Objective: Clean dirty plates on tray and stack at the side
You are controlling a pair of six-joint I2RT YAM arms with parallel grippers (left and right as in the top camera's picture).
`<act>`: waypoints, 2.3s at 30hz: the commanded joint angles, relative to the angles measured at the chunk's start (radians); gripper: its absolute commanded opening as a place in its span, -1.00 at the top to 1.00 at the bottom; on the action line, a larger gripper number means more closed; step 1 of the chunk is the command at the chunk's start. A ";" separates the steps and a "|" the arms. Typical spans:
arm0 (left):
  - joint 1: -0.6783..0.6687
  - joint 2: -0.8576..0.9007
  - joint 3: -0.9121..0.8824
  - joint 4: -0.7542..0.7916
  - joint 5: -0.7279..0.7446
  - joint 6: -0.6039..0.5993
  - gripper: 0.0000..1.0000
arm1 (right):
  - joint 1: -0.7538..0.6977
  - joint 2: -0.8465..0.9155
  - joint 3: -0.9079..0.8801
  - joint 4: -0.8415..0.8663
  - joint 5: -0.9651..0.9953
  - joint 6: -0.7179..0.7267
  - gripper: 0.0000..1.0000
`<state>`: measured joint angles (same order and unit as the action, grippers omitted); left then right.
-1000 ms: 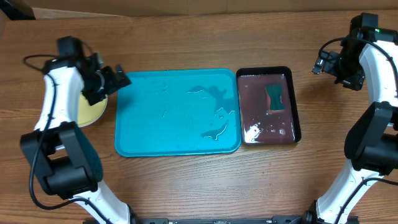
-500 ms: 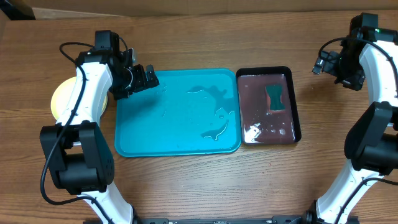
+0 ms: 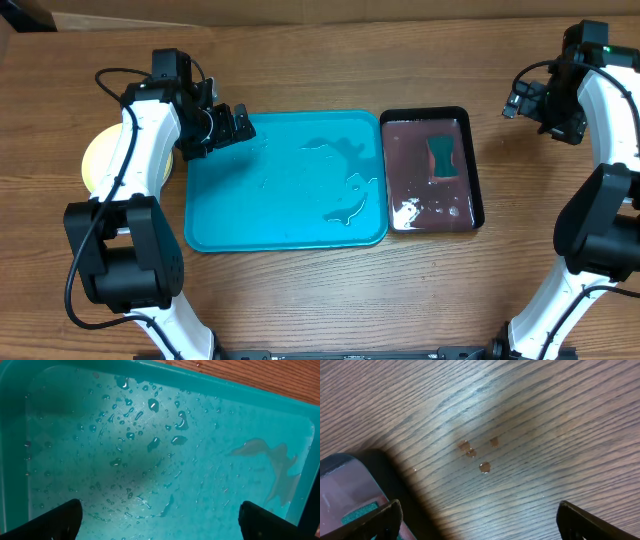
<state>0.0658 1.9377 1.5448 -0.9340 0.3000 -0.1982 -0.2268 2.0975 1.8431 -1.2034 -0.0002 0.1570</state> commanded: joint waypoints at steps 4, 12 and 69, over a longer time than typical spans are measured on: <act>-0.001 -0.013 -0.006 0.001 0.004 0.027 -1.00 | 0.068 -0.063 0.010 0.006 -0.001 0.008 -1.00; -0.001 -0.013 -0.006 0.001 0.004 0.027 -1.00 | 0.233 -0.372 0.010 0.006 -0.001 0.008 -1.00; -0.001 -0.013 -0.006 0.001 0.004 0.027 -1.00 | 0.341 -2.095 -1.835 1.282 -0.068 -0.079 -1.00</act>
<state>0.0658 1.9377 1.5448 -0.9340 0.3000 -0.1982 0.1284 0.0128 0.0181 0.1226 -0.0711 0.0780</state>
